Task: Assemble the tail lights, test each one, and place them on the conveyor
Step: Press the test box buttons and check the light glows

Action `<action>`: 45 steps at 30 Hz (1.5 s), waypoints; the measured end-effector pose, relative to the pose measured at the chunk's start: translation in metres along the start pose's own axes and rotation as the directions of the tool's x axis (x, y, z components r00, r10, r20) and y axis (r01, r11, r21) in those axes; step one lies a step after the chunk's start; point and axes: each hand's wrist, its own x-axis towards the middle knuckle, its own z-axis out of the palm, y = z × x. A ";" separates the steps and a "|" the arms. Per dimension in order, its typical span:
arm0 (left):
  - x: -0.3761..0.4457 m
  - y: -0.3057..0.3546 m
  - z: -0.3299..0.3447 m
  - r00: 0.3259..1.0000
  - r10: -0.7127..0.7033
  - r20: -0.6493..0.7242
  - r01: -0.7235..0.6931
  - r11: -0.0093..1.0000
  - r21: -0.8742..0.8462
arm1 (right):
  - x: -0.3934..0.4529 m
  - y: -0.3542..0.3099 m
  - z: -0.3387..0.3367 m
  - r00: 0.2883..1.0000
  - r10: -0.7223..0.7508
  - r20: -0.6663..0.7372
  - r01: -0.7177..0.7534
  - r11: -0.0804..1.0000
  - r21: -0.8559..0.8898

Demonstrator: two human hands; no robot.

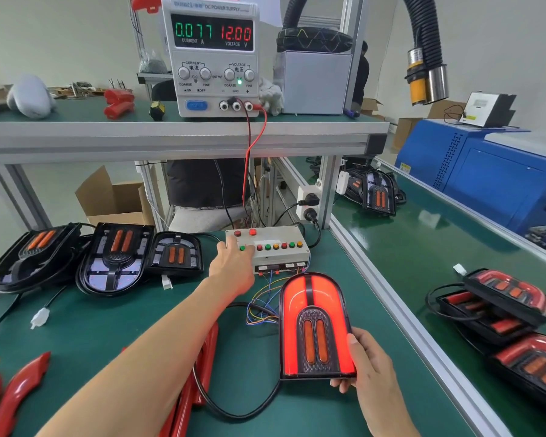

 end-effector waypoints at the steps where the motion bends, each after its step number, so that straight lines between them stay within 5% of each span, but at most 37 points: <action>1: -0.001 0.002 0.000 1.000 -0.008 -0.017 0.007 1.000 -0.014 | 0.000 0.000 0.000 1.000 0.002 0.000 -0.002 1.000 -0.004; 5: -0.002 0.014 0.001 0.972 0.056 -0.226 -0.060 0.998 -0.007 | 0.001 0.000 0.001 1.000 0.007 0.001 -0.007 1.000 -0.006; 10: 0.008 0.033 0.001 0.974 0.223 -0.039 -0.223 0.975 0.000 | 0.002 -0.001 0.000 1.000 0.005 0.001 -0.005 1.000 0.000; 21: 0.029 0.056 0.006 0.975 0.204 0.089 -0.212 0.972 0.098 | 0.001 -0.003 -0.001 1.000 0.006 0.013 -0.006 1.000 0.025; 45: 0.035 0.055 0.015 0.972 0.218 0.091 -0.208 0.972 -0.107 | 0.001 -0.001 0.000 1.000 0.015 0.004 -0.015 1.000 0.011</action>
